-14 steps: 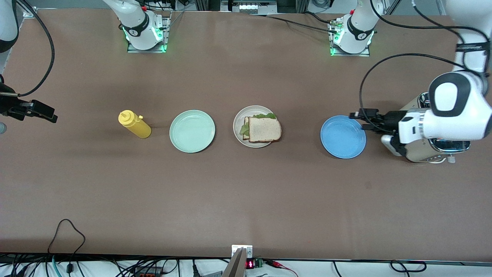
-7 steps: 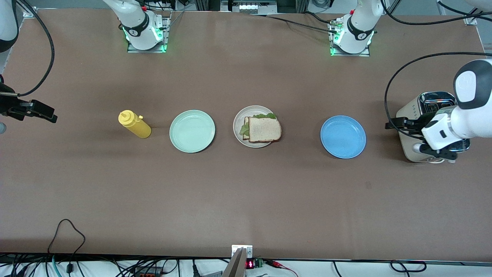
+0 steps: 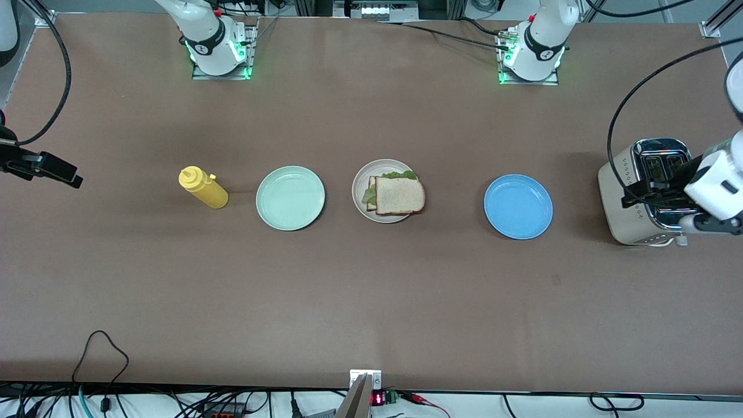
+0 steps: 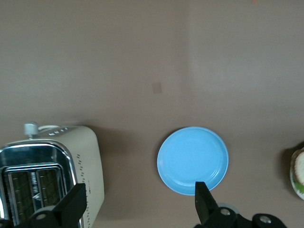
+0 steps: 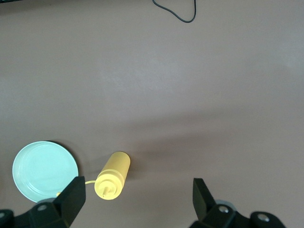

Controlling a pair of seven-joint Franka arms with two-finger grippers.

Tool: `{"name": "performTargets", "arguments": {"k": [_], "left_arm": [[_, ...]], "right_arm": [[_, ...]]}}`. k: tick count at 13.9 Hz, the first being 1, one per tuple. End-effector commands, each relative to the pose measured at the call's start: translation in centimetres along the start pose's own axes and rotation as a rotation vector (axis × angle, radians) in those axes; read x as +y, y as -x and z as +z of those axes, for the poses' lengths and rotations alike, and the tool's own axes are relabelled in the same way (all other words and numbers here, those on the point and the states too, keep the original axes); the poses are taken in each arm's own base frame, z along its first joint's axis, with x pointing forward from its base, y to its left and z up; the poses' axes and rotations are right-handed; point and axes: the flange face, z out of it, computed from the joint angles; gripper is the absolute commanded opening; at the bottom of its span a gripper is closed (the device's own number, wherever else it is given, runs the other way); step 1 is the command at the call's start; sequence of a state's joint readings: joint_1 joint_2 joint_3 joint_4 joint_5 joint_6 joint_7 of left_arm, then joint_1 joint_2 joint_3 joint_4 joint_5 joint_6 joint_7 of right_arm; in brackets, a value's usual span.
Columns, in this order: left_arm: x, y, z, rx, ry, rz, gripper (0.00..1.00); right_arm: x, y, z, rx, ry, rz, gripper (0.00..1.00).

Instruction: Make sandwich in beige plate with both arms

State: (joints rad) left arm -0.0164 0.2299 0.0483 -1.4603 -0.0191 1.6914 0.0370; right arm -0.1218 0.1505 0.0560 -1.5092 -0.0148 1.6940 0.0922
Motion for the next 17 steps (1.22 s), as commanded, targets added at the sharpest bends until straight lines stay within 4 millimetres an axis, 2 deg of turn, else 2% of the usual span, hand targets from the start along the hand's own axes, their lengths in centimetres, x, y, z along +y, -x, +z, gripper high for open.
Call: {"name": "performTargets", "arguments": {"k": [1,3,5,7,9,17], "left_arm": [[0.2,0.9,-4.0,0.015,-0.025,-0.031,1.0],[-1.3,2.0,-5.9,0.025,-0.016,-0.094,1.0],[-2.1,2.9,-6.2,-0.005,0.01,-0.094,1.0],[-1.7,3.6,-6.0,-0.035,0.011,-0.087,1.0],[0.5,4.5,-5.2,-0.061,-0.006,-0.068,1.0],[0.3,5.9,-6.2,-0.049,-0.018,-0.086,1.0]], "right_arm": [[-0.3,0.0,-0.5,-0.002,-0.012,0.018,1.0],[-0.3,0.0,-0.4,-0.004,-0.013,0.019,1.0],[-0.2,0.0,-0.4,-0.005,-0.012,0.021,1.0],[-0.2,-0.1,-0.2,-0.008,-0.011,0.02,1.0],[-0.2,0.0,-0.2,-0.011,-0.011,0.02,1.0],[-0.1,-0.1,-0.3,-0.008,-0.011,0.02,1.0]]}}
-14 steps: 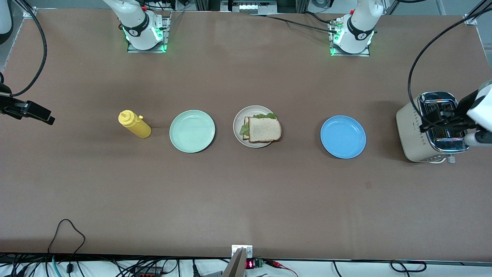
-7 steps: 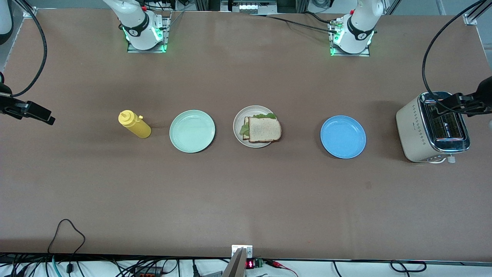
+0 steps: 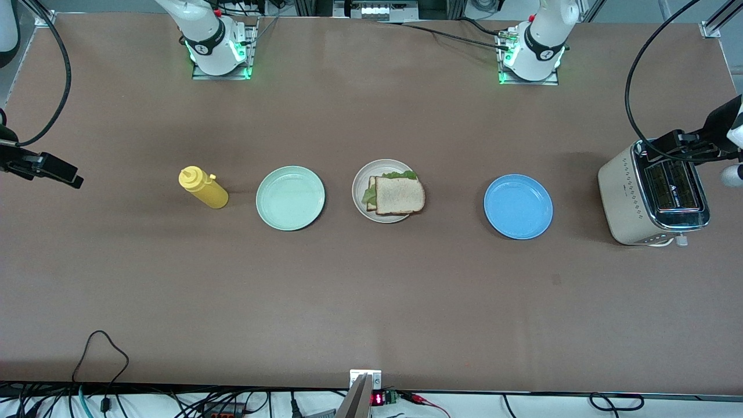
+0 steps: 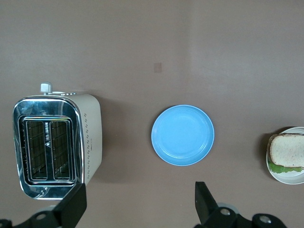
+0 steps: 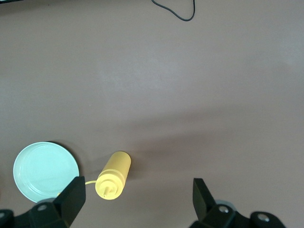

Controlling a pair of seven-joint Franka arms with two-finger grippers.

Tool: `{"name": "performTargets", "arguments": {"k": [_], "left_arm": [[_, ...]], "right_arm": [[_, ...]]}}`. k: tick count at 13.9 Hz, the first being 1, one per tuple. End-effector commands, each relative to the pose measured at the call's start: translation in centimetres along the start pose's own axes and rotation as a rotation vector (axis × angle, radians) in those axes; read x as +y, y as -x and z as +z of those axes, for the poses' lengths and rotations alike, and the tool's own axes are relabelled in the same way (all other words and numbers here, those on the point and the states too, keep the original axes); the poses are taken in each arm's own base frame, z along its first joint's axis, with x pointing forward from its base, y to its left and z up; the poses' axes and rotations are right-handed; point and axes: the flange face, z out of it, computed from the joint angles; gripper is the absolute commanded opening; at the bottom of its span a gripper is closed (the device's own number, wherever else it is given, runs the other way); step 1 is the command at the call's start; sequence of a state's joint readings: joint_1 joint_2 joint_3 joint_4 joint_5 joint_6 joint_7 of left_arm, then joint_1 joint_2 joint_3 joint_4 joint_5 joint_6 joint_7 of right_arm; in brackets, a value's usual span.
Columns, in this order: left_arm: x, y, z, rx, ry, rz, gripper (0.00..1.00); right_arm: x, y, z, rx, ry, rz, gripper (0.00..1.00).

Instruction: Make sandwich in beige plate with both arms

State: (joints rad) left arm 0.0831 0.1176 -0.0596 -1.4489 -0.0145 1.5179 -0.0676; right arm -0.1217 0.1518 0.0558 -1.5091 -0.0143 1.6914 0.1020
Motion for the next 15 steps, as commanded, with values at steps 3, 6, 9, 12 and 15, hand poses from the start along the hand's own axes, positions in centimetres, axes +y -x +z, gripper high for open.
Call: {"name": "performTargets", "arguments": {"k": [3,6,9,12,15], "left_arm": [[-0.1,2.2,0.1,0.042,-0.025,0.014,1.0],[-0.2,3.4,0.3,0.035,-0.026,0.02,1.0],[-0.2,4.9,0.6,0.024,-0.029,0.023,1.0],[-0.2,5.2,0.6,0.02,-0.03,0.023,1.0],[-0.2,5.3,0.6,0.013,-0.03,0.023,1.0]], "right_arm": [[-0.1,-0.1,-0.4,-0.004,-0.011,0.01,1.0],[-0.1,-0.1,-0.4,-0.004,-0.011,0.01,1.0],[-0.1,-0.1,-0.3,-0.006,-0.011,0.01,1.0],[0.0,-0.1,-0.3,-0.005,-0.011,0.01,1.0],[0.0,-0.1,-0.3,-0.005,-0.011,0.011,1.0]]}}
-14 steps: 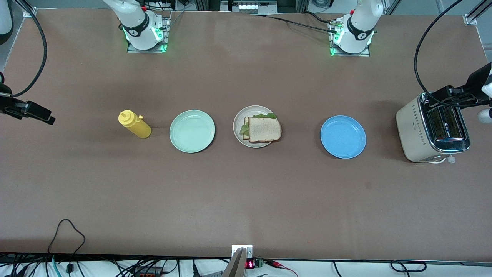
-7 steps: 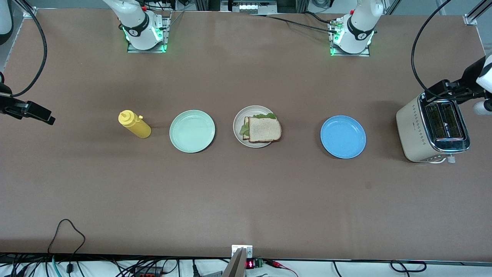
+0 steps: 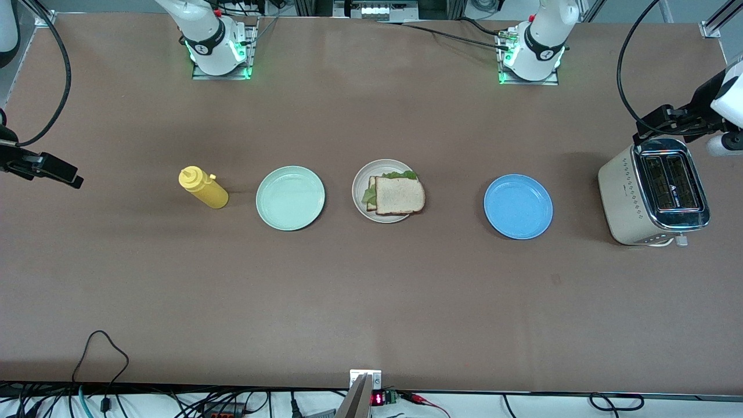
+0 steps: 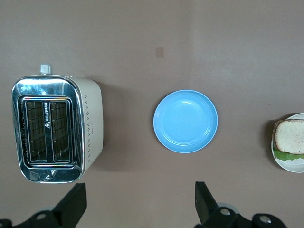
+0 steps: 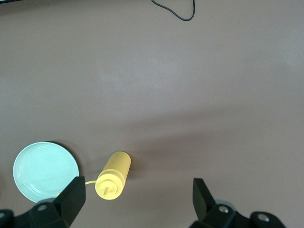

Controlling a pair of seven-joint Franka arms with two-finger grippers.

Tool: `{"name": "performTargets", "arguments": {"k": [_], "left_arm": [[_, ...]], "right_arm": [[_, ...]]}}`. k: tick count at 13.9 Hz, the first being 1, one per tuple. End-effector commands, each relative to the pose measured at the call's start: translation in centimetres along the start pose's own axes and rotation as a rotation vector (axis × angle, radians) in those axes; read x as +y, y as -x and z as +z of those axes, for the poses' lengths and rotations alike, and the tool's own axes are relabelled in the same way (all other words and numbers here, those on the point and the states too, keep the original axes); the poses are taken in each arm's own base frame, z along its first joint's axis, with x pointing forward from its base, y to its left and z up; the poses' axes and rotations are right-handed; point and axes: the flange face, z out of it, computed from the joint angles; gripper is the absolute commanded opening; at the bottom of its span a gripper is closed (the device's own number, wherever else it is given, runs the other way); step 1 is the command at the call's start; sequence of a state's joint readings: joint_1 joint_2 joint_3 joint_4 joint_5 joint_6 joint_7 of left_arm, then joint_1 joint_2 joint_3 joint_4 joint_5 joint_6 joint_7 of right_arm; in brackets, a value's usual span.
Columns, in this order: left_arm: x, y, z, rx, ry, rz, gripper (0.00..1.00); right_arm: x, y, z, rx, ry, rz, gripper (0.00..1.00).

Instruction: Make sandwich in beige plate with both arms

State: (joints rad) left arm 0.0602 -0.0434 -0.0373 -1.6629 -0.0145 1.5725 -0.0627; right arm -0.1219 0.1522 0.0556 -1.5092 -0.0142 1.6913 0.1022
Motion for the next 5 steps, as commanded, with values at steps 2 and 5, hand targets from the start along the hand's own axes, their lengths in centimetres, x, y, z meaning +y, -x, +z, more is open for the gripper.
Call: {"name": "performTargets", "arguments": {"k": [2,5], "left_arm": [[-0.2,0.69,-0.22,0.013,-0.022,0.018,1.0],[-0.22,0.77,-0.22,0.007,-0.024,0.018,1.0]], "right_arm": [[-0.02,-0.04,-0.39,-0.005,-0.011,0.009,1.0],[-0.02,-0.04,-0.39,-0.005,-0.011,0.009,1.0]]}}
